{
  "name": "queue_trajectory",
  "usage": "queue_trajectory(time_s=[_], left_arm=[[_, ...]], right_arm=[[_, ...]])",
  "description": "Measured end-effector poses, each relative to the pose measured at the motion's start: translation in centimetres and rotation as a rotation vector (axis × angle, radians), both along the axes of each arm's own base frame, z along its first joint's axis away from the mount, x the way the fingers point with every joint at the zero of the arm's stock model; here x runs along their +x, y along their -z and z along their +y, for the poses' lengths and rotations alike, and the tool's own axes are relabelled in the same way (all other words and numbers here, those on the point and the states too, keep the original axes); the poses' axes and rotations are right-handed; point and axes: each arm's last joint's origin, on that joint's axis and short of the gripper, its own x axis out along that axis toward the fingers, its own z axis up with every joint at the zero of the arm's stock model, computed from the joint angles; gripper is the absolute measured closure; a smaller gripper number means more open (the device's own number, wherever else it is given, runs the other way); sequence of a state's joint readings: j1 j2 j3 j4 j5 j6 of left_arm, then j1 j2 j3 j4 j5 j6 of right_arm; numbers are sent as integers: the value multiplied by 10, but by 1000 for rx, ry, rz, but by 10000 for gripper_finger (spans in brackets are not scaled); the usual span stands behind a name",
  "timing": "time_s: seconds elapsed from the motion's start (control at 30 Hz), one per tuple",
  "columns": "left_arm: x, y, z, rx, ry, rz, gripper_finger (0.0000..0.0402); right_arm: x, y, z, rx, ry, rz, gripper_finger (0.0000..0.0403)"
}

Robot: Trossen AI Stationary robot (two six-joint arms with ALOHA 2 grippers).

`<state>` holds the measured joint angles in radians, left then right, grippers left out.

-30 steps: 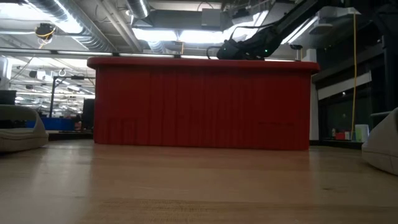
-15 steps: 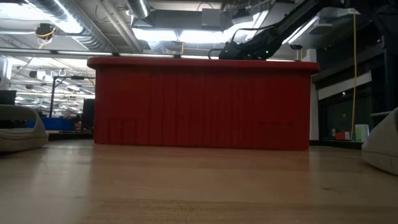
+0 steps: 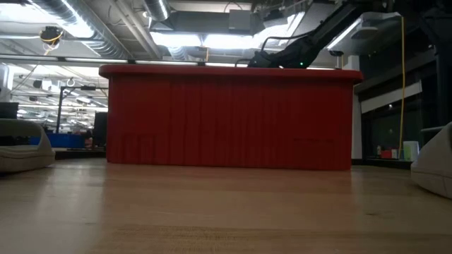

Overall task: Pick and place slides into bin
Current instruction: Put the black slide into the red bin

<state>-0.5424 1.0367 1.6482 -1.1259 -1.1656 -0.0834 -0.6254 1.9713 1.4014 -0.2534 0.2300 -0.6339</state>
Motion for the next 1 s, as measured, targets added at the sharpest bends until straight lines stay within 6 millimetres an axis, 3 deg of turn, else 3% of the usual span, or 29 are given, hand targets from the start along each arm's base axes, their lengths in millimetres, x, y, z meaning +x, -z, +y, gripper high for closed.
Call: queue_trajectory(time_s=[0.3,0.63,1.0], left_arm=[[0,0,0,0,0,0,313],[0,0,0,0,0,0,313],[0,0,0,0,0,0,313]], right_arm=[[-3,0,-3,-21,31,23,272],[-3,0,-2,-23,33,25,386],[-6,3,1,-22,36,115,387]])
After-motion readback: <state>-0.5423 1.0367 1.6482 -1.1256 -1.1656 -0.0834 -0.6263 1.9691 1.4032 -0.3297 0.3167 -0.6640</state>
